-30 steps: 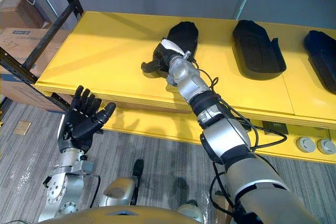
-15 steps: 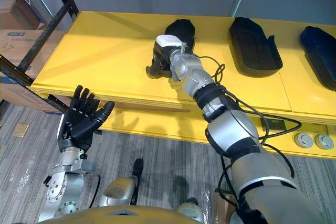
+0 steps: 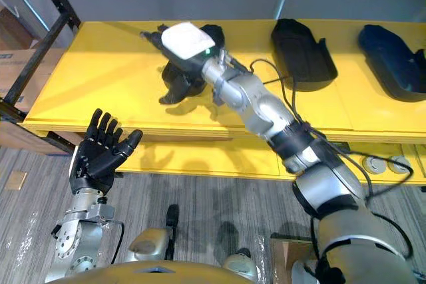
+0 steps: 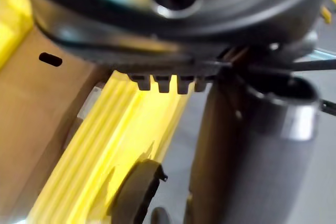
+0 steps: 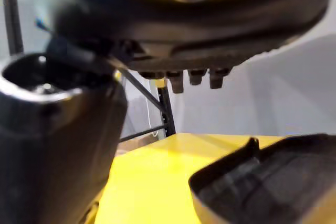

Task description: Walk over and take three plastic housings, then place them on the shelf

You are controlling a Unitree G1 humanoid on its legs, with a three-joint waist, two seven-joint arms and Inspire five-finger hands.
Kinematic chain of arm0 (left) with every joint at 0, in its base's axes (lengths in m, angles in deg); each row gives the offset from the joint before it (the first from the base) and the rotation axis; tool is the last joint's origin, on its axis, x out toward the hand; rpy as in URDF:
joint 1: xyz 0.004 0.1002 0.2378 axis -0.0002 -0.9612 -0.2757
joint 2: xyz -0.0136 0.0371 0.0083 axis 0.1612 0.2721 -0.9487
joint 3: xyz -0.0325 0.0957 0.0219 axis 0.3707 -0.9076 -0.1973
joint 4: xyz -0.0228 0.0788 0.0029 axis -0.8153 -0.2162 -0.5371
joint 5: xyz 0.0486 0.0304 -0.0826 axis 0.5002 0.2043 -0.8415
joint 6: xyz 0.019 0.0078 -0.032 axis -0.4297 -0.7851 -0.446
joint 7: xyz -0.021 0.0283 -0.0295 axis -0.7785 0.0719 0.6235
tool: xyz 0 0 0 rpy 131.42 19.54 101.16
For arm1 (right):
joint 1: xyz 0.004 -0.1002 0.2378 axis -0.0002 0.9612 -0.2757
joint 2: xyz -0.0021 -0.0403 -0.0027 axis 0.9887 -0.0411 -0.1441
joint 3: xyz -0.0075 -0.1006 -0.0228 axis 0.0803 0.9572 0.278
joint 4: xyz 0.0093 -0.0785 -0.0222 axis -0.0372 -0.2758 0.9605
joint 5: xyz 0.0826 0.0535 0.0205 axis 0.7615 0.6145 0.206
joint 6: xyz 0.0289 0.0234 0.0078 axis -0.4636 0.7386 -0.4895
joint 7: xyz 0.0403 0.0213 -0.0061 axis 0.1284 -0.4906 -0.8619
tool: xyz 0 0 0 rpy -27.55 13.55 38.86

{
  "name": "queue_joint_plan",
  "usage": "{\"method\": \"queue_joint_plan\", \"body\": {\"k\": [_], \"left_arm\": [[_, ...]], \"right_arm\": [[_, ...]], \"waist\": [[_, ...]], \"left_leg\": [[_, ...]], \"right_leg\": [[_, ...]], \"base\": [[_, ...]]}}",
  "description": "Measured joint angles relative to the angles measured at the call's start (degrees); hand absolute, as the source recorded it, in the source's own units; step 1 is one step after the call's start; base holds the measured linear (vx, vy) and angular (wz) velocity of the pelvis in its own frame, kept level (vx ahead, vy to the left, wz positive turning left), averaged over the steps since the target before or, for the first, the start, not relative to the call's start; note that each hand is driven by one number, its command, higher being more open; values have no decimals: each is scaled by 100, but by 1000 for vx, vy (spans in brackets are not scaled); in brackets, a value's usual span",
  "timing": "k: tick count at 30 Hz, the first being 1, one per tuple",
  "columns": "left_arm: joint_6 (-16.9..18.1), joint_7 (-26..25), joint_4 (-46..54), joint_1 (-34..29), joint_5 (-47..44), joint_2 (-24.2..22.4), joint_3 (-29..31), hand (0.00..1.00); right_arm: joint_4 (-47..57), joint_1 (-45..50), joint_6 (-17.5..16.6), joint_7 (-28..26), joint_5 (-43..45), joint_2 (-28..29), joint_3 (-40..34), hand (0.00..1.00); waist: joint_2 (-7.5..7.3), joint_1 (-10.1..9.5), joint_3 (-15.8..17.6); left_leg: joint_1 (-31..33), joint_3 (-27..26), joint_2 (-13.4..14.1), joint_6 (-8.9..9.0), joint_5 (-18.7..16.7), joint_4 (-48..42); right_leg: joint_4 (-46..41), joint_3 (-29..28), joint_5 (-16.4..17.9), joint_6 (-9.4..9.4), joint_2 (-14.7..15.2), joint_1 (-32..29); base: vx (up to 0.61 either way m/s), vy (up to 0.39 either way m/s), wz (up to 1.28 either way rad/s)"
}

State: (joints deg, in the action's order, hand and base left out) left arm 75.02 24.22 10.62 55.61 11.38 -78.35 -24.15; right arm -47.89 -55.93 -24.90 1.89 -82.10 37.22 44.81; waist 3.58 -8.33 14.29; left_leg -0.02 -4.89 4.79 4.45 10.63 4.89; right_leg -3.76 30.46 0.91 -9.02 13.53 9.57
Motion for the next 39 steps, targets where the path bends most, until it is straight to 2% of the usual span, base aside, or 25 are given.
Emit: {"method": "queue_joint_plan", "body": {"k": [2, 6, 11, 14, 17, 19, 22, 25, 31, 39], "left_arm": [[0, -1, -79, -18, 2, 30, 24, 100], [0, -17, -263, -71, 8, 162, 34, 100], [-1, -25, -264, -239, 27, 215, 26, 100], [-1, -28, -264, -239, 32, 223, -8, 100], [0, -24, -264, -236, 48, 224, -115, 100], [0, -23, -264, -236, 48, 224, -214, 100], [0, -30, -264, -248, 48, 218, -279, 100], [1, -28, -264, -246, 48, 215, -296, 100], [3, -25, -264, -251, 48, 213, -307, 100], [14, -22, -264, -253, 44, 208, -319, 100]], "right_arm": [[136, 407, 114, -240, 23, -51, 0, 100], [137, 1124, 291, -436, 32, -183, -143, 100], [386, 1703, 348, -387, 17, -121, -571, 100], [343, 1815, 444, -61, -21, 123, -589, 100], [-52, 1828, 455, 528, -19, 562, -719, 100], [-414, 1825, 452, 1040, 5, 833, -951, 100], [-536, 1822, 438, 1516, 238, 973, -1092, 100], [-536, 1814, 425, 1773, 450, 1034, -1092, 100], [-652, 1694, 524, 2080, 677, 1261, -1140, 100], [-1753, 1212, 838, 2313, 659, 1525, -1225, 100]], "waist": [[-29, 81, -15], [-148, 82, -83], [-222, 66, -138], [-213, 72, -144], [-202, 62, -150], [-148, 40, -185], [-62, 24, -238], [-1, 27, -276], [22, 31, -289], [72, -22, -279]], "left_leg": [[-54, -60, 29, 7, -18, 17], [-28, -193, 108, 52, -68, 19], [-24, -204, 147, 34, -52, 12], [-13, -209, 146, 26, -46, 2], [-2, -201, 138, 27, -47, 3], [66, -145, 122, 19, -40, 5], [121, -85, 96, 7, -21, 2], [136, -54, 82, 5, -9, 1], [150, -14, 81, 14, 9, 16], [176, 13, 62, 36, -10, 17]], "right_leg": [[9, -57, 2, 4, -33, 19], [114, -110, -41, 73, -135, -39], [119, -110, -65, 57, -175, -46], [117, -111, -64, 58, -174, -58], [114, -101, -63, 60, -167, -59], [102, -50, -58, 67, -158, -89], [94, 17, -57, 66, -142, -108], [88, 49, -54, 68, -130, -106], [61, 82, -36, 91, -128, -105], [-75, 98, 30, 122, -80, -163]], "base": [[-57, -25, -17], [-64, -16, -17], [0, -37, -1], [0, 0, 0], [0, -5, 2], [-12, -15, 12], [-11, -17, 13], [-5, -20, 6], [-22, -17, 3], [-24, -8, 1]]}}
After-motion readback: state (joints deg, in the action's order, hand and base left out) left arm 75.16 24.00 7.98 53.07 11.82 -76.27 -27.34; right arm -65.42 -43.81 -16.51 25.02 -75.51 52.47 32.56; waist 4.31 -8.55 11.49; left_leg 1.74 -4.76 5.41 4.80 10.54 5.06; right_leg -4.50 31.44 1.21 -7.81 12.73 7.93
